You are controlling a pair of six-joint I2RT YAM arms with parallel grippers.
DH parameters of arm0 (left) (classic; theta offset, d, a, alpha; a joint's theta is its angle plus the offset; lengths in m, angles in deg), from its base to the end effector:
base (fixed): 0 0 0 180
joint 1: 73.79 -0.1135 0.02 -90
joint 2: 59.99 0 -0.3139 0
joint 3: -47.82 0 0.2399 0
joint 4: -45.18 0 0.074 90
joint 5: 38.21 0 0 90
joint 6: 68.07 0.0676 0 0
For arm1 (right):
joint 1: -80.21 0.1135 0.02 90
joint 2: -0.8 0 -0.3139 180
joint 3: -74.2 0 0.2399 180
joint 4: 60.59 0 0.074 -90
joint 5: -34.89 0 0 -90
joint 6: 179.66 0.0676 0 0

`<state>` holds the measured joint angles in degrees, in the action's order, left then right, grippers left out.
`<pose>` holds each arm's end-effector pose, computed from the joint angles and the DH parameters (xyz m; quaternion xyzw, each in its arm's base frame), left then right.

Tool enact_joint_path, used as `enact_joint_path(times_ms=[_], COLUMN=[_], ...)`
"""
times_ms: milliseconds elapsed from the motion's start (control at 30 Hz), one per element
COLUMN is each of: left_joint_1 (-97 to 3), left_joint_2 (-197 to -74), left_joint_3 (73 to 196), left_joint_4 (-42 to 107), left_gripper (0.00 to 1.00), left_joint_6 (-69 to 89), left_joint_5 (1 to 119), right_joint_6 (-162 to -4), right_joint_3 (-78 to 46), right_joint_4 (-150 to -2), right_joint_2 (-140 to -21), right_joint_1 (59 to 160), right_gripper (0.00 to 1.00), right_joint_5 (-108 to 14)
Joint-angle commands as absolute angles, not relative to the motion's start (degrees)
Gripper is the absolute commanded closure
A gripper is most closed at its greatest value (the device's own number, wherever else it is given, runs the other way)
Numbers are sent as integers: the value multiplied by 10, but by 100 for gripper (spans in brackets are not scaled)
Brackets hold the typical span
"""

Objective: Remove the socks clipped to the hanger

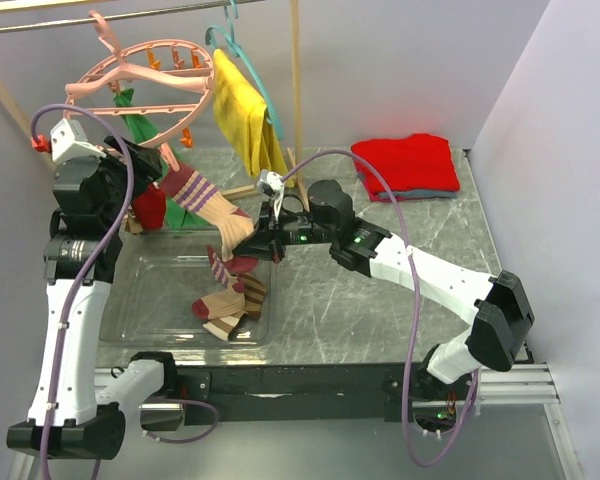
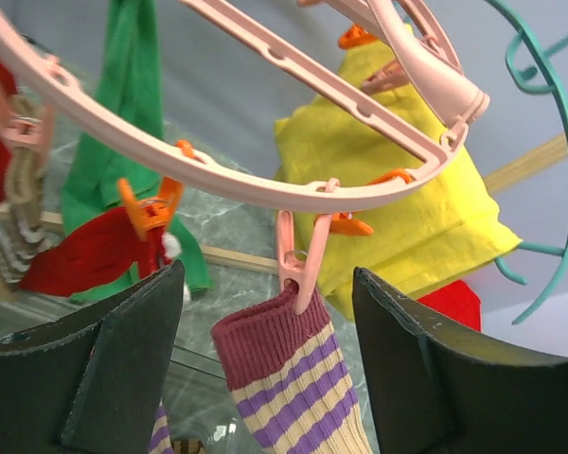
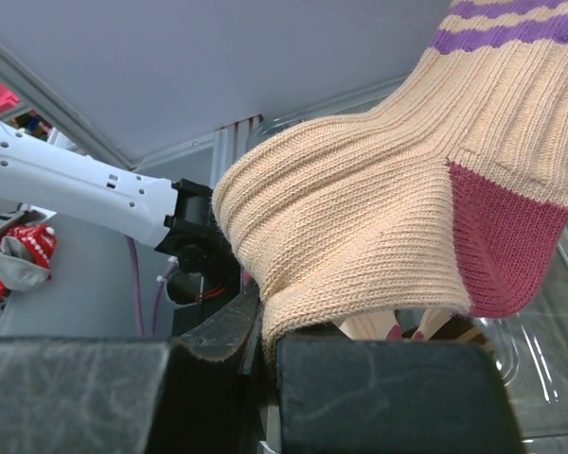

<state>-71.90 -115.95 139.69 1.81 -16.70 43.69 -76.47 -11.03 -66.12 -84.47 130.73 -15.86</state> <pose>0.1785 0.0036 0.4960 -0.2805 0.6968 -0.1780 0.6356 0.1957 0.3049 0.4139 -0.4371 0.5887 0.5453 0.4063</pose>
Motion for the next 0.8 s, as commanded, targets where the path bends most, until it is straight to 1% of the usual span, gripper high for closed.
enact_joint_path(times_ms=[0,233,300,433,633,767], left_joint_1=[-734,-752,-755,-762,-765,-765], left_joint_2=[-1151,-1153,-1157,-1178,-1189,-1201], left_joint_3=[1371,1329,1317,1317,1300,1305], left_joint_4=[102,163,172,177,221,216], left_gripper=[23,15,15,16,19,22], left_joint_6=[-160,-164,-167,-168,-183,-184], left_joint_5=[527,586,592,604,629,622], right_joint_6=[-746,-732,-730,-723,-718,-711], right_joint_3=[-118,-124,-123,-117,-111,-110], right_joint_4=[-646,-640,-640,-631,-628,-622], right_joint_2=[-811,-806,-804,-800,-794,-794], right_joint_1=[1295,1290,1289,1289,1289,1288], right_gripper=[100,100,100,100,100,100], right_joint_5=[-119,-96,-94,-89,-91,-86])
